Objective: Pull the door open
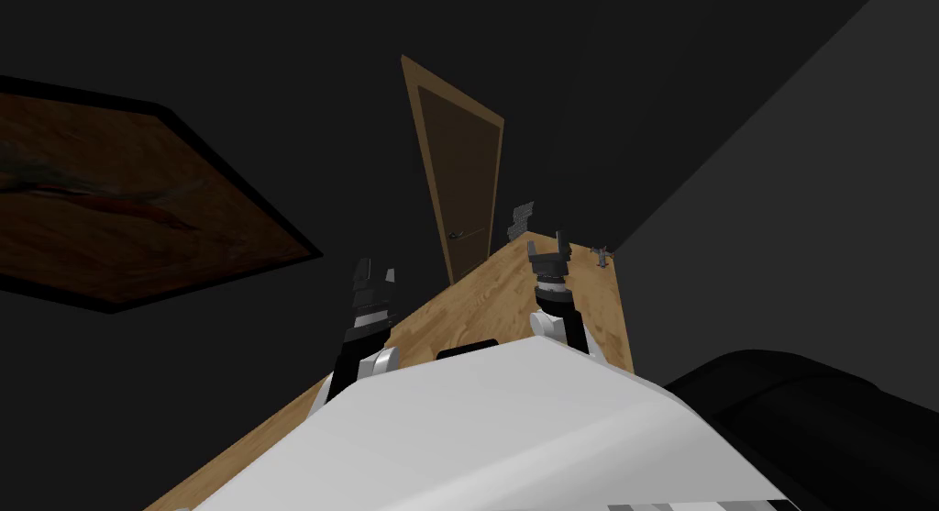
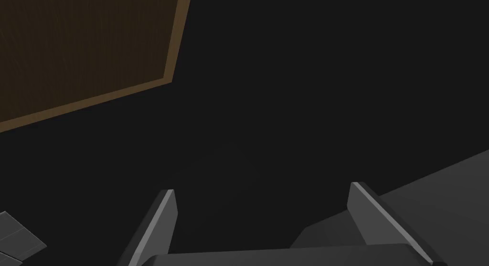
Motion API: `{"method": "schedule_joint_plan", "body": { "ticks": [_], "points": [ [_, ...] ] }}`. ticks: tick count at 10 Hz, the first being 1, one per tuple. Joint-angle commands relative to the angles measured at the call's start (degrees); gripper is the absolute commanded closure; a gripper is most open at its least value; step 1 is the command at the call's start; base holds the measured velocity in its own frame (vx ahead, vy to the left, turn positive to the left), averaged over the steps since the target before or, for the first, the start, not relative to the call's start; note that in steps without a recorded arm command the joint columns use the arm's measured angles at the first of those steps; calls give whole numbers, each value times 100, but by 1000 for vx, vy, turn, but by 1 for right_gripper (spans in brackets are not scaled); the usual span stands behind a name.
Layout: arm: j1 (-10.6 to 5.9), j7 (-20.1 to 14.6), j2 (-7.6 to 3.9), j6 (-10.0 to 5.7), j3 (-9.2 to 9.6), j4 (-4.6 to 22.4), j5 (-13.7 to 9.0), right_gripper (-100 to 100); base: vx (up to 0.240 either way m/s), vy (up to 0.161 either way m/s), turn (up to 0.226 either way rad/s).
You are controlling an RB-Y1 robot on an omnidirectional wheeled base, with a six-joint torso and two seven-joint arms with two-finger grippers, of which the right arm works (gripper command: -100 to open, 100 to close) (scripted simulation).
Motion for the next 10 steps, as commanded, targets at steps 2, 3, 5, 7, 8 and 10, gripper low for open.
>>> {"method": "schedule_joint_plan", "body": {
  "ticks": [2, 3, 5, 7, 8, 10],
  "points": [
    [-116, -59, -76, -48, 18, 302, 63, -100, 71, -25, 67],
    [-148, -75, -96, -61, 23, 386, 81, -100, 134, 29, 31],
    [-230, -117, -148, -95, 36, 600, 126, -100, 107, 20, 44],
    [-323, -164, -205, -134, 50, 840, 176, -100, 88, -1, 53],
    [-377, -192, -238, -156, 58, 982, 206, -100, 88, 8, 60],
    [-493, -251, -308, -204, 76, 1284, 269, -100, 94, -1, 62]
  ]
}}
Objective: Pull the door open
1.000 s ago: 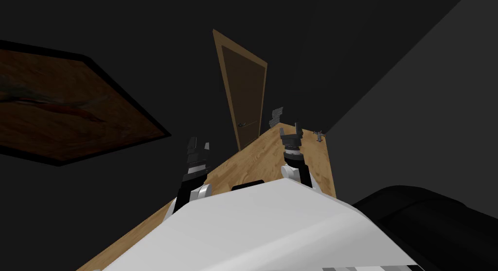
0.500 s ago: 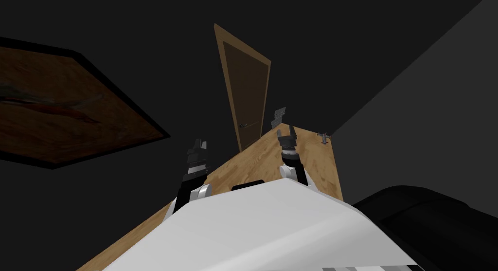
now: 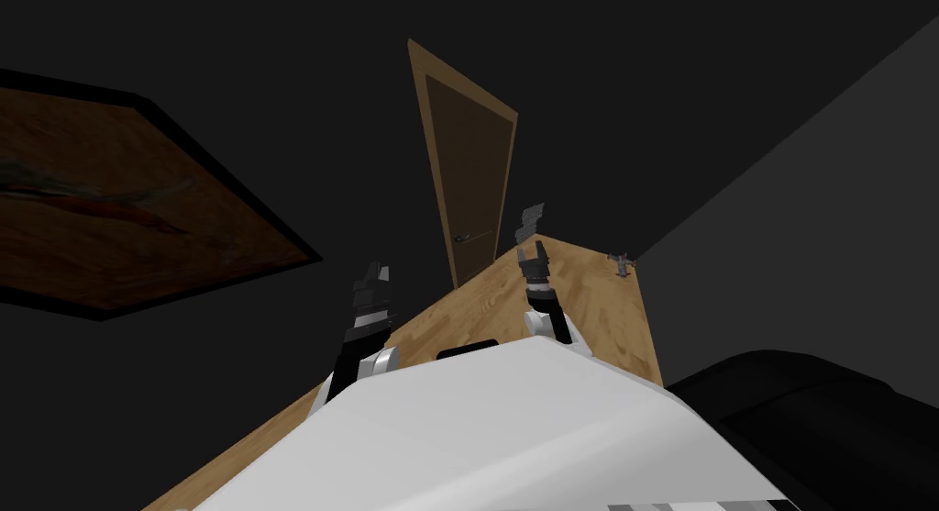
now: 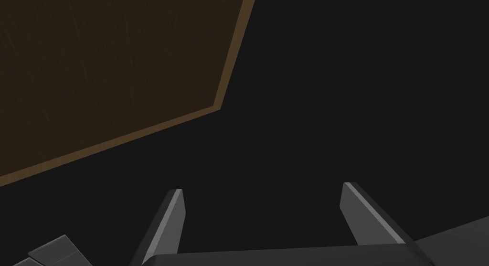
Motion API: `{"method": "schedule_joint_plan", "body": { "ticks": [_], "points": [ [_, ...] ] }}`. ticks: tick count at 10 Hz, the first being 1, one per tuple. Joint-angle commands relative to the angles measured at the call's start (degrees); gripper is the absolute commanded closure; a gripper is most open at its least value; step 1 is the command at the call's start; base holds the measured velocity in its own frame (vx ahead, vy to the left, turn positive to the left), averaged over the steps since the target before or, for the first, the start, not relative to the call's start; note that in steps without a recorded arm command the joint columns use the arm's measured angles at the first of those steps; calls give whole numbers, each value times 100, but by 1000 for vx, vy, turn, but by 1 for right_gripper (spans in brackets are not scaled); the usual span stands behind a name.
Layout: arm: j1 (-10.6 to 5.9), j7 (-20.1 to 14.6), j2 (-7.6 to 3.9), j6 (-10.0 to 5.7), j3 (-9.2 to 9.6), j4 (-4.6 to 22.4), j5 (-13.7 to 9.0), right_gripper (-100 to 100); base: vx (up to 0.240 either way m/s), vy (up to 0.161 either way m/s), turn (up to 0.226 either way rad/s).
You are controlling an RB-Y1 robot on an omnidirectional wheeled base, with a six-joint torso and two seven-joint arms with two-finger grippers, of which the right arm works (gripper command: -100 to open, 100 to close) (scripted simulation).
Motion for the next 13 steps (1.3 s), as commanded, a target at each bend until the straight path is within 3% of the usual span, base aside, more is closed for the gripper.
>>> {"method": "schedule_joint_plan", "body": {
  "ticks": [1, 4, 5, 10, 11, 13],
  "points": [
    [-109, -36, -43, -35, 31, 255, 63, -100, 94, -9, 62],
    [-312, -139, -163, -119, 62, 782, 174, -100, 95, 3, 83],
    [-312, -139, -163, -119, 62, 782, 174, -100, 72, -7, 14],
    [-686, -330, -382, -274, 120, 1726, 378, -100, 83, -8, 81],
    [-686, -330, -382, -274, 120, 1755, 378, -100, 63, 2, 27],
    [-844, -410, -474, -339, 145, 2155, 464, -100, 67, 5, 65]
  ]
}}
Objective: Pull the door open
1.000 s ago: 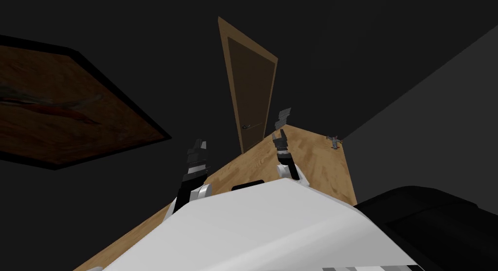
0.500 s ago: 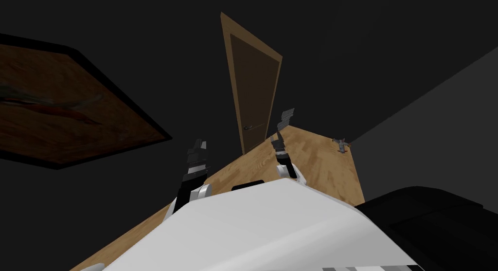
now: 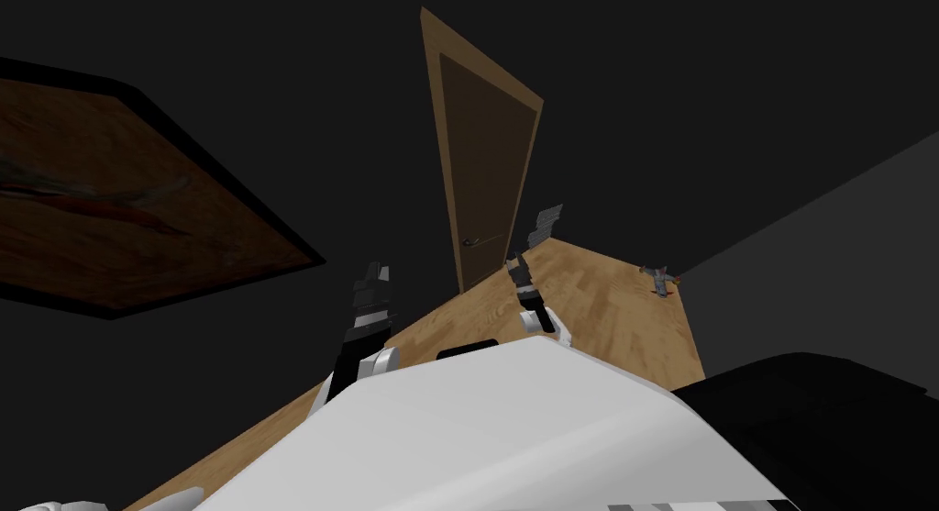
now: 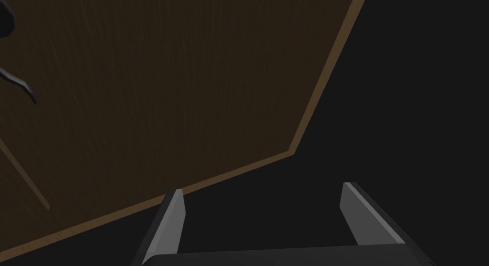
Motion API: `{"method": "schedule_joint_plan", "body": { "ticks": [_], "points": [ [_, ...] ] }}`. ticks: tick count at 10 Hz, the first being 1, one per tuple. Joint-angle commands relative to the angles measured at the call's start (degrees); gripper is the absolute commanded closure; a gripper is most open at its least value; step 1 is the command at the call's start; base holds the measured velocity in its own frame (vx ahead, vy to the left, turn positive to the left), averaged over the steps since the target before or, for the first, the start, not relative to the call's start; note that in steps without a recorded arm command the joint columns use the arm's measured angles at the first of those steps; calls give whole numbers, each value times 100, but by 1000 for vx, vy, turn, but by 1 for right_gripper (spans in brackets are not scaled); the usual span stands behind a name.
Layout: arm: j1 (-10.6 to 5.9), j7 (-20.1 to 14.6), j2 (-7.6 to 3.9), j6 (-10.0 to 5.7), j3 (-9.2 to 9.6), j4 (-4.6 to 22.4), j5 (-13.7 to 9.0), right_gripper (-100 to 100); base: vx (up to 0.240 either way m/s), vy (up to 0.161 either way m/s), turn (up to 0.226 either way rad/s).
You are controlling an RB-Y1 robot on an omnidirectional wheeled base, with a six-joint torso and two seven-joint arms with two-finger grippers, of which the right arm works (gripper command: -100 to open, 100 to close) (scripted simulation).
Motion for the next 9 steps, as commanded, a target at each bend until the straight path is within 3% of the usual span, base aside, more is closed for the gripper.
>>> {"method": "schedule_joint_plan", "body": {
  "ticks": [1, 6, 8, 9],
  "points": [
    [-135, -59, -57, -38, 30, 286, 78, -100, 97, -9, 104],
    [-380, -184, -198, -139, 68, 970, 211, -100, 76, -9, 65],
    [-543, -267, -292, -207, 93, 1374, 300, -100, 69, -8, 77],
    [-543, -267, -292, -207, 93, 1395, 300, -100, 64, -13, 33]
  ]
}}
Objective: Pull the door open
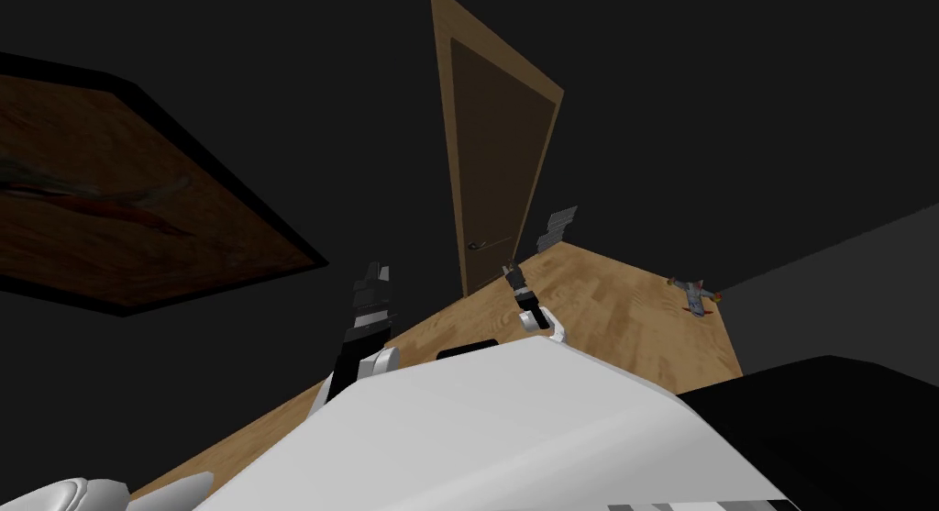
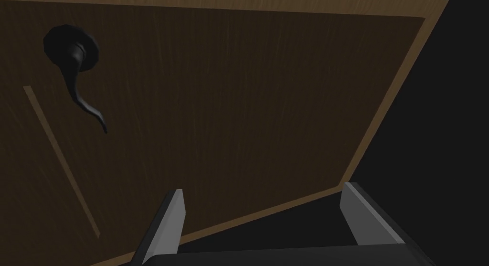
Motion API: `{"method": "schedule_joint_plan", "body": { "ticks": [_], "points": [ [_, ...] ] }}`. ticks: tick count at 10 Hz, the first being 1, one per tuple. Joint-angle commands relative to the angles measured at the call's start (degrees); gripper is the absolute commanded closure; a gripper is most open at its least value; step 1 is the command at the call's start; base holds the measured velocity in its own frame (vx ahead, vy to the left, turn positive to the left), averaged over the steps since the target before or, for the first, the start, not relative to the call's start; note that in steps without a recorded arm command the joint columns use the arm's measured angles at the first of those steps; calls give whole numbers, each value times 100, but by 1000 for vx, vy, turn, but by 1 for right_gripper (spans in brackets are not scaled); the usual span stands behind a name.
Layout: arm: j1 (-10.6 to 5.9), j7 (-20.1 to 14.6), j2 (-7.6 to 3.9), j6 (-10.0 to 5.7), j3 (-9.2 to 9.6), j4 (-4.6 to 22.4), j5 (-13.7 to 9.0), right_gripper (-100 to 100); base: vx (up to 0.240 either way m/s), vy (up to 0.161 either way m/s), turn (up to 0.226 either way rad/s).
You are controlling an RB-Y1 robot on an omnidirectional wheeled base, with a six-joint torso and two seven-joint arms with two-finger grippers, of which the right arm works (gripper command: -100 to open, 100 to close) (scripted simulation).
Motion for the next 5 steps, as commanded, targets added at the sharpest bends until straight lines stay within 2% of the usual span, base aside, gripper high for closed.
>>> {"method": "schedule_joint_plan", "body": {
  "ticks": [1, 2, 3, 5],
  "points": [
    [-122, -43, -48, -46, 14, 286, 54, -100, 53, -7, 49],
    [-204, -84, -94, -79, 27, 444, 98, -100, 73, -11, 88],
    [-204, -84, -94, -79, 27, 501, 98, -100, 58, -13, 38],
    [-362, -165, -185, -145, 51, 882, 185, -100, 70, -6, 68]
  ]
}}
